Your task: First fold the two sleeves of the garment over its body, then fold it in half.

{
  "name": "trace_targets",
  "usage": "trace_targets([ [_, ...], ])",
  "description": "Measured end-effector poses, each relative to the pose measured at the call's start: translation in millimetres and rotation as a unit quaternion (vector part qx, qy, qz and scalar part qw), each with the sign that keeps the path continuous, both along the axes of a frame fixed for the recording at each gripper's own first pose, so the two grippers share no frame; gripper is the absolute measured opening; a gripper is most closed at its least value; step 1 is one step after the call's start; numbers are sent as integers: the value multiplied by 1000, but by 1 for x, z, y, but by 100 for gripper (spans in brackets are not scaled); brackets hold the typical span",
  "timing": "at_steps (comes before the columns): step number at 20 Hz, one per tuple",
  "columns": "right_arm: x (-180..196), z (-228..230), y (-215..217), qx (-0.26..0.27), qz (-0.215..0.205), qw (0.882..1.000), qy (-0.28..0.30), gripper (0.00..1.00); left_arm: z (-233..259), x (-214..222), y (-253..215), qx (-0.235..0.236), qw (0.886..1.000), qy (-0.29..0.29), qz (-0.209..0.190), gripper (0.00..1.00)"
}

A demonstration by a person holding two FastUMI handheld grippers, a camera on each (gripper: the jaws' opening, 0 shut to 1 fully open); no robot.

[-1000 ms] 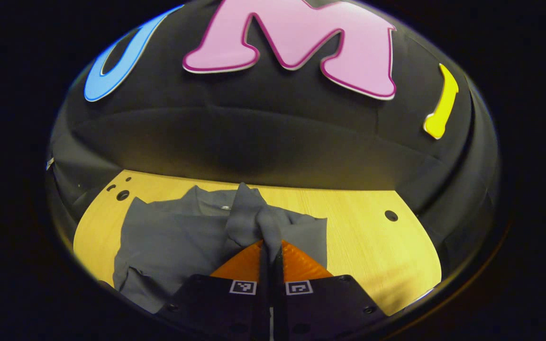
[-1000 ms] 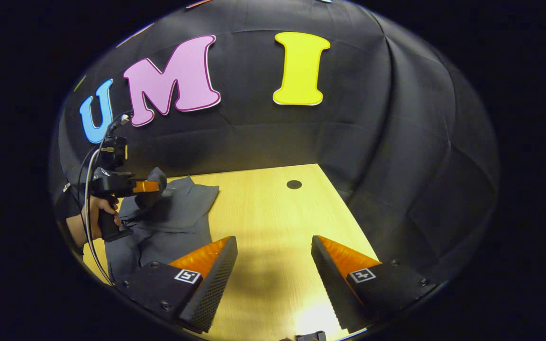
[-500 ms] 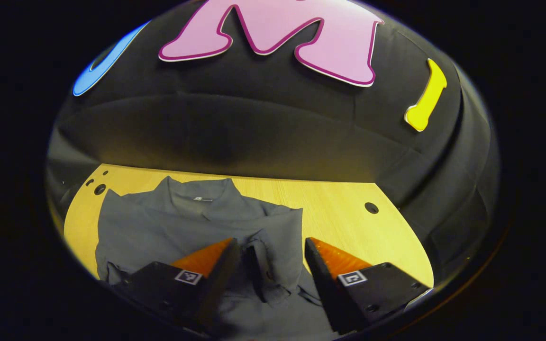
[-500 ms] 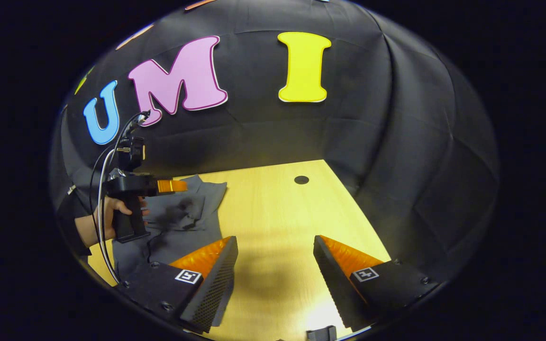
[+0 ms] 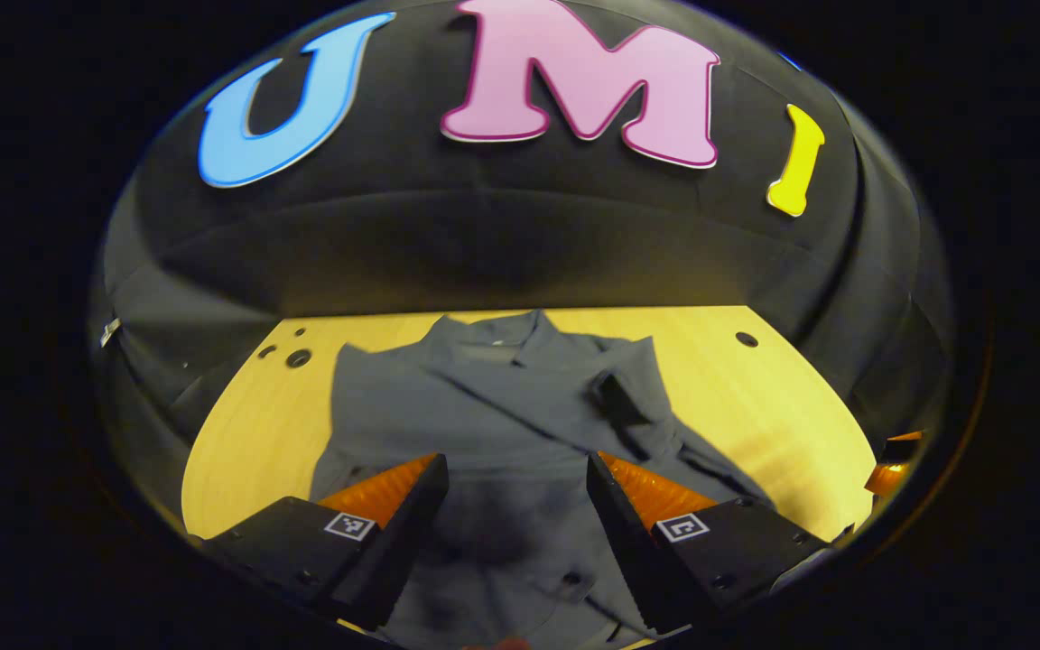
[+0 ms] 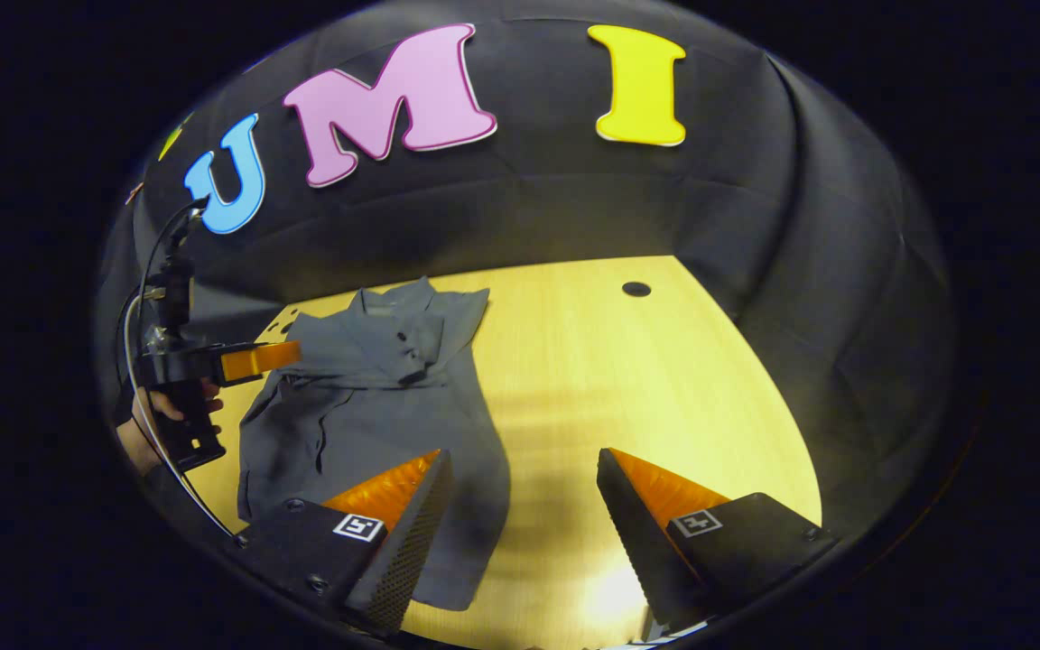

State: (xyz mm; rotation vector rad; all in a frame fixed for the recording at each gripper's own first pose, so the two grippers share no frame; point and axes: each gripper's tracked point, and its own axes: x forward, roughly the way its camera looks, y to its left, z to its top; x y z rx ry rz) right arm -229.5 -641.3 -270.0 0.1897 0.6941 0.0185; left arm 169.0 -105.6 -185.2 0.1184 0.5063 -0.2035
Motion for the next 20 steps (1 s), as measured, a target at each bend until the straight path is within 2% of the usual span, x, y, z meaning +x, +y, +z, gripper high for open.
trace_targets([
  [5, -23, -44, 40, 6, 26, 998, 59, 99, -49, -80, 86, 18, 998, 49, 47, 97],
  [7, -30, -61, 49, 10, 29, 996, 80, 99, -72, -110, 114, 16, 995, 76, 70, 97],
  [8, -34, -69, 53, 14, 28, 995, 92, 99, -82, -124, 128, 12, 992, 89, 84, 94],
  [9, -40, -77, 56, 18, 25, 994, 105, 99, -93, -132, 136, 8, 990, 101, 98, 97],
  [11, -45, -89, 58, 19, 17, 993, 119, 100, -110, -151, 159, 0, 985, 124, 122, 98],
  [15, -49, -106, 63, 29, -2, 990, 140, 100, -136, -172, 182, -9, 977, 154, 145, 97],
  [19, -46, -117, 78, 34, -4, 988, 149, 100, -143, -168, 180, -29, 977, 158, 141, 98],
  [20, -46, -120, 83, 38, -3, 987, 153, 100, -145, -165, 178, -32, 977, 160, 137, 94],
])
